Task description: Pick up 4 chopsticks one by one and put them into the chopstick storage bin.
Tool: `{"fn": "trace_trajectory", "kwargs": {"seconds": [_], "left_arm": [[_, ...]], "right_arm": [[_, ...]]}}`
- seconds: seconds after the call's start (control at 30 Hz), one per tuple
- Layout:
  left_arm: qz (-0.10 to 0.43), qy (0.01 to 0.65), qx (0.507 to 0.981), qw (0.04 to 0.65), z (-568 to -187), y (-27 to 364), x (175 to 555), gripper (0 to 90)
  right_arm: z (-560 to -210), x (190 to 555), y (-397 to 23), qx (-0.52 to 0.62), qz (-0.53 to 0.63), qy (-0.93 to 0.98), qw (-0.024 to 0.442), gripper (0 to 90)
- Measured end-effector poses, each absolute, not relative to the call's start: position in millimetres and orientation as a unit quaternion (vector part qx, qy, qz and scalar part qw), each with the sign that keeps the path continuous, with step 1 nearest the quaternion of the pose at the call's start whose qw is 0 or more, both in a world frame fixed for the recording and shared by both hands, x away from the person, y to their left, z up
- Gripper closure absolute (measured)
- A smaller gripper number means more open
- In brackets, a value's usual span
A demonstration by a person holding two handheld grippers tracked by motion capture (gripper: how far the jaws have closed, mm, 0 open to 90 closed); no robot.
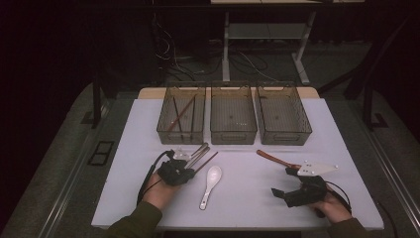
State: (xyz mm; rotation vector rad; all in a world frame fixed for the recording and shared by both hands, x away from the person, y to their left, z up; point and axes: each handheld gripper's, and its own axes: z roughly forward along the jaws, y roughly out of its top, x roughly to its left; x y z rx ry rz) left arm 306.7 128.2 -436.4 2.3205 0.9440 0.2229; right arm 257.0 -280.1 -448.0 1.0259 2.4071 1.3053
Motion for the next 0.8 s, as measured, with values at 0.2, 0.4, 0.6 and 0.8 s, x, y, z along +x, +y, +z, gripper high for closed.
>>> {"fn": "trace_trajectory", "kwargs": {"seconds": [0.2, 0.4, 0.6, 0.8], "left_arm": [[0.077, 0.359, 0.874, 0.319, -434, 128, 304, 84.4], [0.079, 0.357, 0.869, 0.333, -428, 131, 303, 84.4], [0.078, 0.358, 0.862, 0.349, -423, 135, 302, 84.4], [0.075, 0.357, 0.854, 0.372, -417, 139, 300, 84.4]], "right_arm": [[-448, 257, -280, 0.349, 0.443, 0.818, 0.108, 6.2], [-448, 257, -280, 0.349, 0.443, 0.818, 0.108, 6.2], [-448, 257, -280, 0.349, 0.443, 0.819, 0.108, 6.2], [-448, 257, -280, 0.349, 0.443, 0.819, 0.108, 6.2]]}}
